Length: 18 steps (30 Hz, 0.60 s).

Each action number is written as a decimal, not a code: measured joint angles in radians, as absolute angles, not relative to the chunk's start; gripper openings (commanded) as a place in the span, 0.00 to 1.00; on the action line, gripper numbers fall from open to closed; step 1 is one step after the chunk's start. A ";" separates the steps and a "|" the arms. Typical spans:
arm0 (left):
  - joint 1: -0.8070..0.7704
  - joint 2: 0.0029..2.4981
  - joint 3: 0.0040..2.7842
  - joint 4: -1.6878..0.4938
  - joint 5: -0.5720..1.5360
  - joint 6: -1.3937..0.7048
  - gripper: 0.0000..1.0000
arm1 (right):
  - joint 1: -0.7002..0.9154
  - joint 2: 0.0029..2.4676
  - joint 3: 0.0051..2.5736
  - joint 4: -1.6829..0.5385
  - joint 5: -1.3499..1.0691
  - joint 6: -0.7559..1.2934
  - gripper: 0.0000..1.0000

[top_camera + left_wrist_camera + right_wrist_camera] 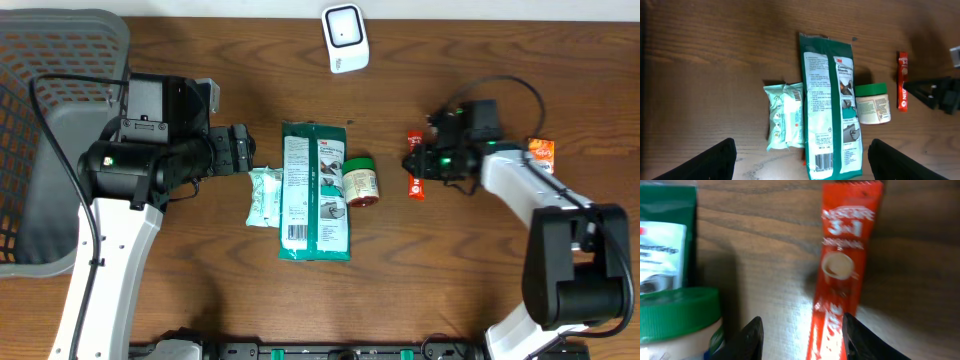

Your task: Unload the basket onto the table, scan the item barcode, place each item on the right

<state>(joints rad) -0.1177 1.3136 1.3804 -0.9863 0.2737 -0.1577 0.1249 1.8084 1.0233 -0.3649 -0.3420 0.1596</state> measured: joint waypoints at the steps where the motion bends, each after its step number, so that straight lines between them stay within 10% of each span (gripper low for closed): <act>1: -0.118 1.314 1.380 -0.986 0.274 -0.158 0.85 | 0.157 1.808 1.023 -0.354 -0.289 0.161 0.44; 18: -0.118 1.314 1.380 -0.986 0.274 -0.157 0.85 | 0.361 1.889 1.028 -0.264 0.264 0.214 0.33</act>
